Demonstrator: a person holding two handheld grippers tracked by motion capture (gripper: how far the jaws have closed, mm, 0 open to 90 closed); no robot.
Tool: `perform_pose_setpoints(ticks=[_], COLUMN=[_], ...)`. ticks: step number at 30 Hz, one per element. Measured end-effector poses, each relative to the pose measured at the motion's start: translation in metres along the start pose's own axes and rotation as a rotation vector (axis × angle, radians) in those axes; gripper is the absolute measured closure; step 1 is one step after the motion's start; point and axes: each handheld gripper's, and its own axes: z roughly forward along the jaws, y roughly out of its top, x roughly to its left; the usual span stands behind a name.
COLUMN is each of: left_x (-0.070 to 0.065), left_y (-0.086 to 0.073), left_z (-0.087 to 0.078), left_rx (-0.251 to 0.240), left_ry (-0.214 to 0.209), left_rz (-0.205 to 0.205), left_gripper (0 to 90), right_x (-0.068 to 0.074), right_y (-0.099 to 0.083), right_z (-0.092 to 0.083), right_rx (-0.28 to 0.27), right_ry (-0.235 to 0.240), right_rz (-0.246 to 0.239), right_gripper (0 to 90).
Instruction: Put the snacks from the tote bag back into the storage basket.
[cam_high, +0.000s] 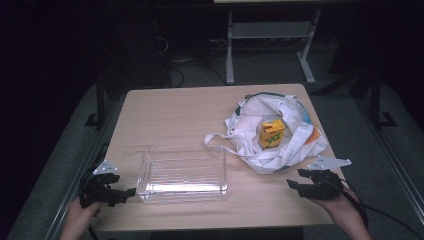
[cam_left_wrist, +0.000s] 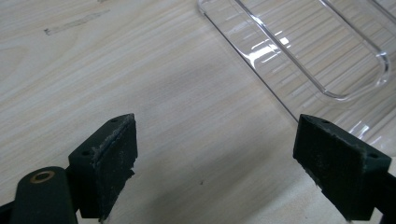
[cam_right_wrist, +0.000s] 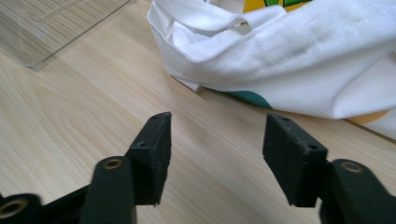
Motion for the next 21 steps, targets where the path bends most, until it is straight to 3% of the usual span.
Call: perform_pose_setpoints(ticks=[5,6,10,11,15,21], left_x=[0.0,0.0,0.0,0.0,-0.001,-0.001], left_y=[0.001,0.0,0.0,0.0,0.001,0.001], left_z=[0.0,0.0,0.0,-0.001,-0.001,-0.001], left_rx=[-0.001,-0.003,-0.003,-0.003,-0.004,0.0], left_ry=[-0.003,-0.004,-0.005,-0.007,-0.007,-0.012], left_rz=[-0.004,-0.005,-0.006,-0.005,0.001,0.008], left_gripper=[13.7,13.7,13.7,13.7,13.7,13.7], right_x=[0.001,0.001,-0.001,-0.003,-0.006,-0.008], right_y=[0.009,0.013,0.019,0.023,0.033,0.047], right_z=[-0.002,-0.003,-0.005,-0.006,-0.006,-0.002], right_rx=[0.006,0.014,0.017,0.012,0.024,0.038], right_ry=[0.001,-0.011,-0.011,-0.006,0.012,0.023], right_rz=[0.011,0.005,0.012,0.013,-0.004,-0.004], right_gripper=[54.1,59.6,67.6,74.6,84.7,89.8])
